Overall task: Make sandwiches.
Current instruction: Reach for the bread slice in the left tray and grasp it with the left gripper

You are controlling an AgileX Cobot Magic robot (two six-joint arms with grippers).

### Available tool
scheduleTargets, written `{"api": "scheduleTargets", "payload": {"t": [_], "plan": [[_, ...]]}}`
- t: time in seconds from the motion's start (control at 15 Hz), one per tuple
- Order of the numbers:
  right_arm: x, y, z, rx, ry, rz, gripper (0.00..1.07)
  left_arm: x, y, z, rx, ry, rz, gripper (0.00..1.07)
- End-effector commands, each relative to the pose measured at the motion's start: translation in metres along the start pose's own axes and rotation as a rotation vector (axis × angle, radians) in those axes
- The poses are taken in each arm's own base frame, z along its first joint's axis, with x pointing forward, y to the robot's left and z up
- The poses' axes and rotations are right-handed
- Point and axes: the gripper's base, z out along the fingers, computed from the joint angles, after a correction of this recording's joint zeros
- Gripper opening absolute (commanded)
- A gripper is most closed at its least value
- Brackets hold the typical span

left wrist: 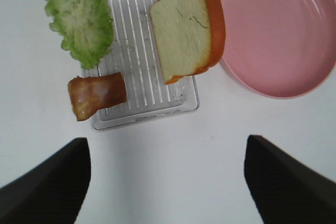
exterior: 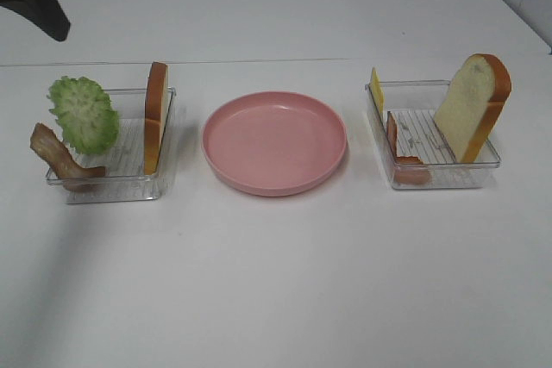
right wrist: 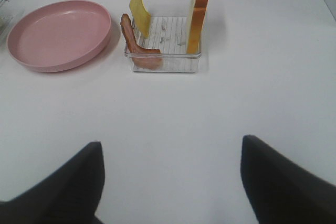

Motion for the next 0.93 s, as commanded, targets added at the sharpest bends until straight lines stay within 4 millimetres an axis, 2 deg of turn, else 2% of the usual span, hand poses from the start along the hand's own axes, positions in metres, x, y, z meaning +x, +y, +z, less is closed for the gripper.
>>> {"api": "scheduleTargets", "payload": {"t": [0.07, 0.2, 0.33, 0.67, 0.93], "plan": [[0.001, 0.0, -0.001, 0.009, -0.026, -0.011, 0.7, -0.016, -0.014, 0.023, 0.001, 0.085, -0.009, 0.76], [0.001, 0.0, -0.001, 0.009, -0.026, -0.011, 0.7, -0.027, -0.025, 0.033, -0.019, 0.109, 0.007, 0.76], [0.001, 0.0, -0.001, 0.009, -0.026, -0.011, 0.7, -0.039, -0.043, 0.048, -0.12, 0.171, 0.04, 0.76], [0.001, 0.0, -0.001, 0.009, -0.026, -0.011, 0.7, -0.05, -0.07, 0.084, -0.171, 0.195, 0.042, 0.76], [0.001, 0.0, -0.001, 0.009, -0.026, -0.011, 0.7, -0.05, -0.072, 0.119, -0.186, 0.249, 0.038, 0.76]]}}
